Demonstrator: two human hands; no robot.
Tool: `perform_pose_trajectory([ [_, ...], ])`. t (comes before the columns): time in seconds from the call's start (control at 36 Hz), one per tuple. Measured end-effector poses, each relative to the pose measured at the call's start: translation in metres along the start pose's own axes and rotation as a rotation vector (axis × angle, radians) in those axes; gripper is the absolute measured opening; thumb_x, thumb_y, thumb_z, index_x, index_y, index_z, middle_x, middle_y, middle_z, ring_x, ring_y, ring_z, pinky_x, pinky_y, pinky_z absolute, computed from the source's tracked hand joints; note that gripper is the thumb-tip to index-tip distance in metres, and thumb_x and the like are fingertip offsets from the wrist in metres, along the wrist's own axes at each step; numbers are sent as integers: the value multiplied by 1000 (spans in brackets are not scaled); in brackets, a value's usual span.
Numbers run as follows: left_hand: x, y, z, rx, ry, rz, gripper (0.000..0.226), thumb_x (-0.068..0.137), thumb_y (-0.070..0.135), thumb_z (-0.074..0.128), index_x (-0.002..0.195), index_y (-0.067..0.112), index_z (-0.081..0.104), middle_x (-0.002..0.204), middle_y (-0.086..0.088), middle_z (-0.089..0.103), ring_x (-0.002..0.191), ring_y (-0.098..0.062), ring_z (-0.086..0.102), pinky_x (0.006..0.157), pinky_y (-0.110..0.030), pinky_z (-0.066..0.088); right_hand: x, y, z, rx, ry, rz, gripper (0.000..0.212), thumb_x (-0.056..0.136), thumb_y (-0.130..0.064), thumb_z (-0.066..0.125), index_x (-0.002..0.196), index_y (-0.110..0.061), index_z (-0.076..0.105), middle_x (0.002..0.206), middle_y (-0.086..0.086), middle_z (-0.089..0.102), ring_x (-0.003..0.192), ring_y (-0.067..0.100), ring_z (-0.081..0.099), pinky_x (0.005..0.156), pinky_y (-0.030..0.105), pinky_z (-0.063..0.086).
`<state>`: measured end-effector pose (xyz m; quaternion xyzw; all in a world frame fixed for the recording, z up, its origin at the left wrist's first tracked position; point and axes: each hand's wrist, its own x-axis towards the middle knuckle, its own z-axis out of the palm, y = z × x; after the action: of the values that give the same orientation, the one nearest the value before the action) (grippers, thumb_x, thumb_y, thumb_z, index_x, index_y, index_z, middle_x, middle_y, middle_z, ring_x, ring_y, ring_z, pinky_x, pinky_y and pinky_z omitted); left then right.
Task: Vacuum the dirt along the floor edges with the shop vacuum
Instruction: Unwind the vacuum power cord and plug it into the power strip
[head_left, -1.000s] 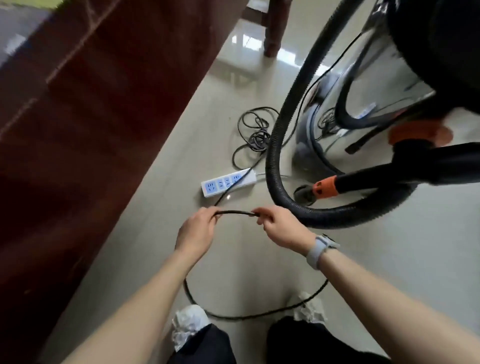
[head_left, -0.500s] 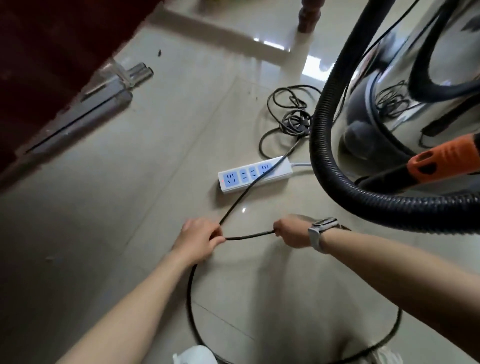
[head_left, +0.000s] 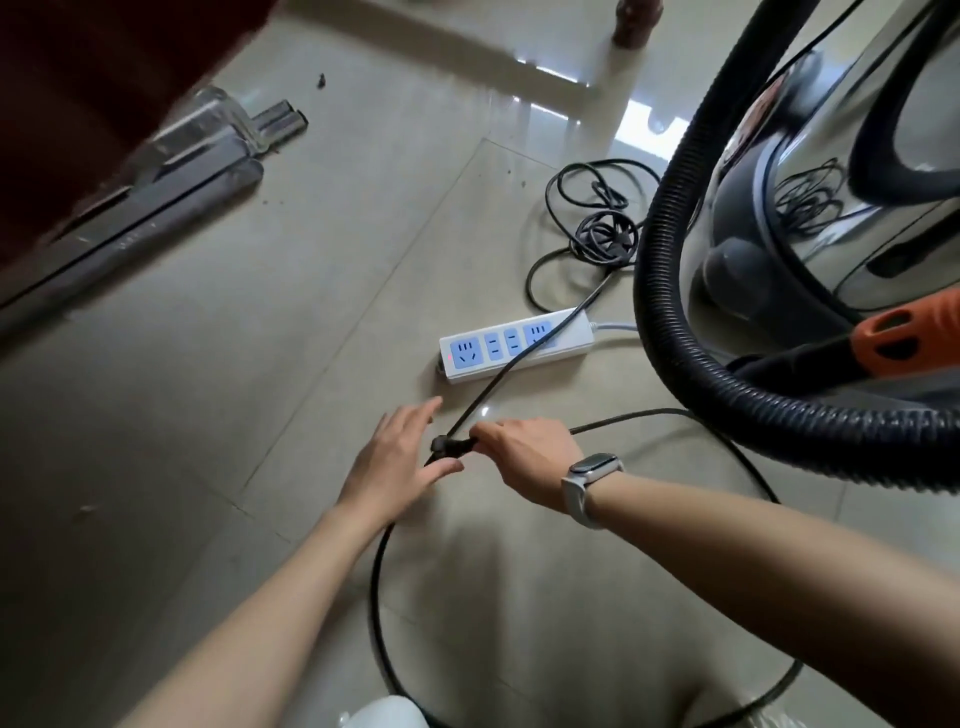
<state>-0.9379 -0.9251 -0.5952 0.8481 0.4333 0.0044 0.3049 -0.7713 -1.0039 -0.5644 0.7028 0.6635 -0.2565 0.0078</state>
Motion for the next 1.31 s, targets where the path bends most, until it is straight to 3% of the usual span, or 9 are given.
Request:
perform_pose_trajectory([
  [0.11,14,-3,7,143,2,-148,57,83,44,68,129,15,51,125,-5,51,122,-25,42,98,-33,34,0,25,-11,25,81,255,20,98,-9,34,114,-16,46,100,8,63,79,33,54,57,33,30],
  [0.28,39,22,39,208,-52,-121,38,94,36,55,126,18,51,125,-3,55,120,-23,44,95,-33,32,-1,38,-23,428,266,531,12,96,-11,33,105,-17,36,91,11,56,85,43,56,64,35,33],
  [0.39,47,27,38,199,177,35,31,89,39,46,90,15,66,85,-3,69,85,-27,63,74,-38,40,-1,38,-33,436,317,547,32,98,-19,35,130,-18,38,105,15,64,91,42,57,69,36,34],
  [0.44,48,16,29,124,347,-24,31,86,39,49,80,15,67,75,-7,67,77,-30,63,71,-40,41,-1,39,-36,415,325,518,38,96,-22,39,134,-22,36,109,14,64,93,42,57,69,36,35],
  [0.58,74,1,-8,39,481,-435,17,94,22,54,96,9,64,102,-17,64,106,-34,52,85,-39,30,10,46,-42,383,352,572,29,100,-38,40,126,-25,44,114,6,64,98,37,59,69,33,34],
  [0.67,86,0,-15,66,416,-542,26,93,16,49,118,13,58,124,-15,53,120,-31,40,96,-39,26,16,50,-43,327,372,605,24,102,-37,38,117,-23,50,106,5,65,93,33,59,67,32,34],
  [0.72,87,4,-13,111,373,-475,40,90,19,53,129,14,51,134,-14,45,125,-31,36,99,-41,25,20,53,-41,270,365,598,24,102,-33,37,116,-21,52,109,5,62,96,32,58,68,33,35],
  [0.86,88,23,9,294,112,37,70,87,44,61,147,22,32,152,2,31,139,-21,23,105,-39,15,30,59,-36,193,330,552,25,103,-27,36,116,-15,54,110,7,56,97,33,57,67,33,35],
  [1.31,69,6,8,212,44,68,64,80,24,73,138,22,47,139,5,47,128,-19,38,98,-32,21,33,59,-37,12,260,342,24,99,-17,45,112,-21,65,102,5,58,96,29,54,67,31,25],
])
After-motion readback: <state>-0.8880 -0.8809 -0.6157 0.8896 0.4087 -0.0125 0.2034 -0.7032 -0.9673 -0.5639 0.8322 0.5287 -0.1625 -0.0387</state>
